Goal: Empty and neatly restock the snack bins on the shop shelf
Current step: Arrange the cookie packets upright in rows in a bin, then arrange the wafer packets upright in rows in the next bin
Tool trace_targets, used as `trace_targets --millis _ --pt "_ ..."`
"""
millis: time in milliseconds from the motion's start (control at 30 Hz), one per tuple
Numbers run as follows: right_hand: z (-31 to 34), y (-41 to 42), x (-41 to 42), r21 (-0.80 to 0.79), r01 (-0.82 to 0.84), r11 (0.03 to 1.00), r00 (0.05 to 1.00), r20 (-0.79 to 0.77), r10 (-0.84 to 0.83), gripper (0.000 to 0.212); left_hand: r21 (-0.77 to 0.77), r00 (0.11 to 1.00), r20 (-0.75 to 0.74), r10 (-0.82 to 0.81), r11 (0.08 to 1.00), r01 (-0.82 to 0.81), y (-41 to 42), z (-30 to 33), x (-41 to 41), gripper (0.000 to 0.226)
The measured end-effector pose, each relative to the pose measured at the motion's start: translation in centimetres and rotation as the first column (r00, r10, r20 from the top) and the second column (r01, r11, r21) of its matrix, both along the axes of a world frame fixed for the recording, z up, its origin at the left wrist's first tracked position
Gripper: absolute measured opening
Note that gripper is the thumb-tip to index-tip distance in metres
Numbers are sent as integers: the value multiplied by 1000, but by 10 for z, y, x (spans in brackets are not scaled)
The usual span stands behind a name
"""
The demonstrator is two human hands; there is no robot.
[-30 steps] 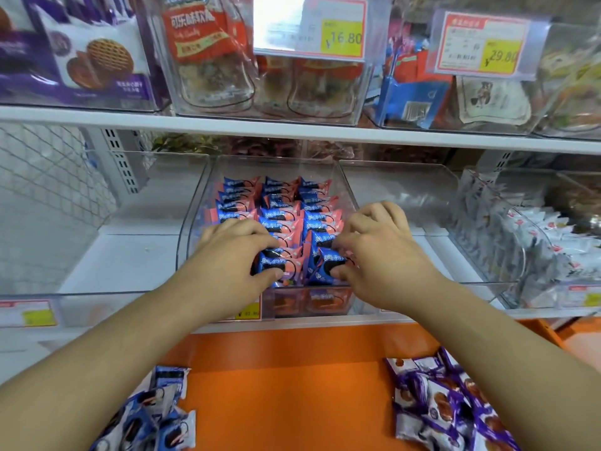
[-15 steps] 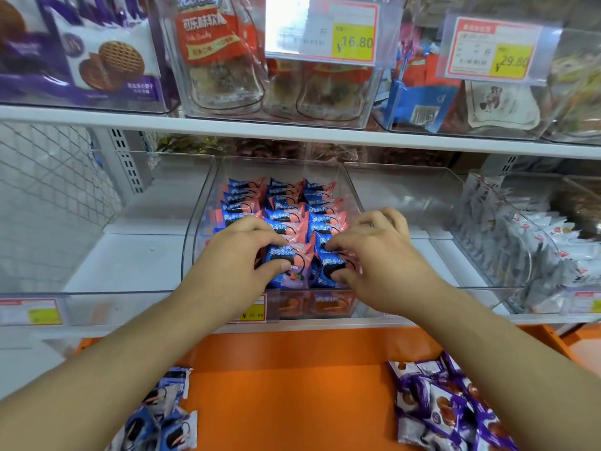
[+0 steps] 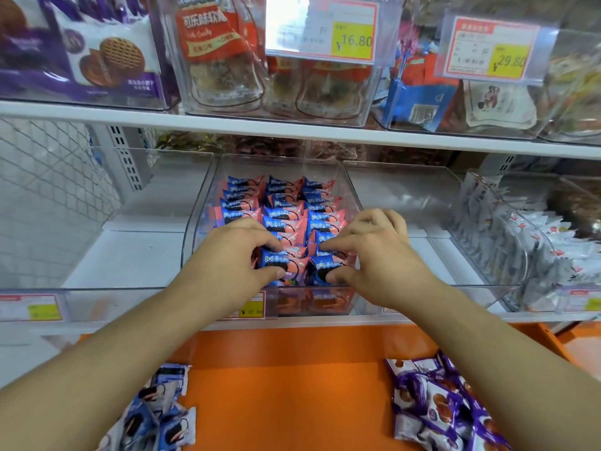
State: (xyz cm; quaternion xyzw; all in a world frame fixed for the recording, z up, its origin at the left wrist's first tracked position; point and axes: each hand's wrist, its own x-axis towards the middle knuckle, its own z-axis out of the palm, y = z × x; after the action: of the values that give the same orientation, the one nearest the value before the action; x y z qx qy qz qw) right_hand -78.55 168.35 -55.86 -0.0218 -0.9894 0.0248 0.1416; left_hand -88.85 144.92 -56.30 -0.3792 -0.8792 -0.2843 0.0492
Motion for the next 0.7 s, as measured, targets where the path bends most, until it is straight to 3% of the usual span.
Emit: trace_targets --millis 400,600,700 --pt "-8 3 -2 11 -25 1000 1000 -10 25 45 -34 998 -57 -16 999 14 -3 -6 -3 33" --pt "9 5 19 -131 -92 987 994 -76 83 51 -52 992 -117 -55 997 49 0 10 8 42" --pt "28 14 57 -178 -125 976 991 -77 113 47 55 989 -112 -100 993 106 12 24 38 33"
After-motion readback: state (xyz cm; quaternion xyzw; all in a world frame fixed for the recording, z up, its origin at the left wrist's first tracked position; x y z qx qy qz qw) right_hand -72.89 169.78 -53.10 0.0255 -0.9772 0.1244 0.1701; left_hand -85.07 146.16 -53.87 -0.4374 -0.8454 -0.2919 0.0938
